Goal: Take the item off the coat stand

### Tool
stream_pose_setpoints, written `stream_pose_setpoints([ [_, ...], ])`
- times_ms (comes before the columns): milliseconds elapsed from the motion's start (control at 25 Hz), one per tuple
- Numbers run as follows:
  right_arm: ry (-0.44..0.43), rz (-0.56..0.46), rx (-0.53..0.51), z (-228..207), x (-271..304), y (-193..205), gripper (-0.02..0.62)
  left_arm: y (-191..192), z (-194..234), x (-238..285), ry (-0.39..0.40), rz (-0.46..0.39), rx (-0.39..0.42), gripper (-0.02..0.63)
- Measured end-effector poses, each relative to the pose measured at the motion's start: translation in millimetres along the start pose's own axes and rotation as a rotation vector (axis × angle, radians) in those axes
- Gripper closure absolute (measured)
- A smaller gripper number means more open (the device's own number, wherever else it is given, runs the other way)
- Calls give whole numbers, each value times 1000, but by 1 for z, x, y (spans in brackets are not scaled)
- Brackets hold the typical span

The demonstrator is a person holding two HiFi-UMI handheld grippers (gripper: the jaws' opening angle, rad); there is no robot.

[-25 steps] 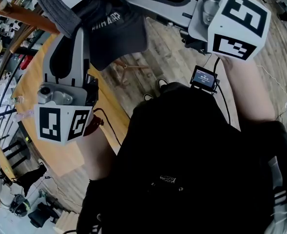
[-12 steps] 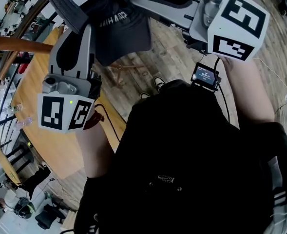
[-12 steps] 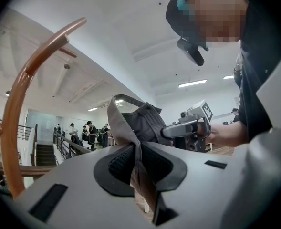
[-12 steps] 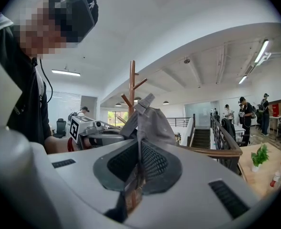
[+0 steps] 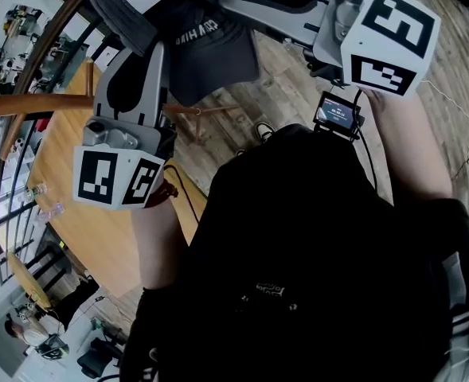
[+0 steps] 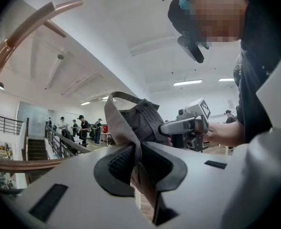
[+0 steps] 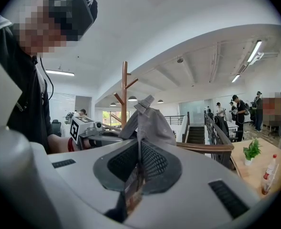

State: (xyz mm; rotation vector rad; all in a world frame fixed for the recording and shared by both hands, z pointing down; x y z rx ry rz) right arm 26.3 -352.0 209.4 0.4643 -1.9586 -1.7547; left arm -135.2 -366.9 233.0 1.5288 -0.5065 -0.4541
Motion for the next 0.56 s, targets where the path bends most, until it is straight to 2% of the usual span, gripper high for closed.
stream_pose_setpoints([
  [560, 5, -6, -5, -3, -15, 2, 566, -1, -7, 12, 27, 20, 24, 563],
])
Point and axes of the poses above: the fingertips, and each gripper's own axes: x forward along the fingers, z to its left, y out of its underside, the point moved 5 cm from there along -x, backward along the fingers, and after that the axes turned 3 degrees about -y, right-handed, at the moved point
